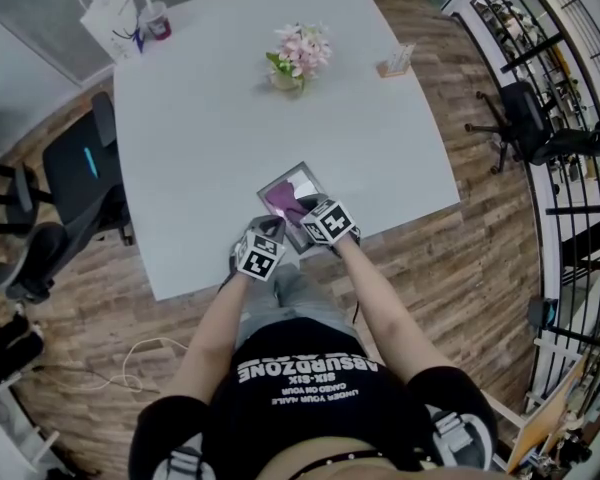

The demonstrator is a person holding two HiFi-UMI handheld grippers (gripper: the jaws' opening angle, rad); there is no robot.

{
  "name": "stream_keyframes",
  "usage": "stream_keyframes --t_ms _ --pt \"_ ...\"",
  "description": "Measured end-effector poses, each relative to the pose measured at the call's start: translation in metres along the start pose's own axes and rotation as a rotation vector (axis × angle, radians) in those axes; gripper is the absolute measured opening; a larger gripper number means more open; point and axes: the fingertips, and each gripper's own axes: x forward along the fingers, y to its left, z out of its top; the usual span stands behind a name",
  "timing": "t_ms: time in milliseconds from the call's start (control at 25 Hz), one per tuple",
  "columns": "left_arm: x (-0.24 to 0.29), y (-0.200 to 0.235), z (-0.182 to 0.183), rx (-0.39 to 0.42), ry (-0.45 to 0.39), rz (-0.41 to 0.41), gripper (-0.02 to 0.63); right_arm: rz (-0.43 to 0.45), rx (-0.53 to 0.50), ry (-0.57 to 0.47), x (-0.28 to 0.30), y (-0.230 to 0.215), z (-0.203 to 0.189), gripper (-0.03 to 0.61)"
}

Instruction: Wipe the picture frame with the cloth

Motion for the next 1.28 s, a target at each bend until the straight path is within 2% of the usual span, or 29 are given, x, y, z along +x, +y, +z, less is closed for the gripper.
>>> stream_keyframes --t_ms 320,520,720,920,1280 --pt "-0.001 0.000 0.002 0.005 -0.007 0.007 0.015 -0.122 -0.038 0.005 -0.005 -0.022 0.001 0.121" --pt "-0.003 -0.002 -0.001 -0.001 0.017 0.002 0.015 -0.243 -0.052 0.013 -0.012 -0.041 0.002 0.121" --pt "-0.002 -0.003 -0.001 0.006 0.020 0.008 0.015 -0.346 -0.134 0.037 -0.016 -0.051 0.002 0.123" --pt "-0.003 -0.001 0.000 0.027 0.020 0.023 0.015 -0.371 -0.134 0.037 -0.019 -0.053 0.003 0.123" --pt "-0.003 -0.002 0.000 0.048 0.027 0.032 0.015 -0.355 -0.118 0.039 -0.025 -0.054 -0.003 0.123"
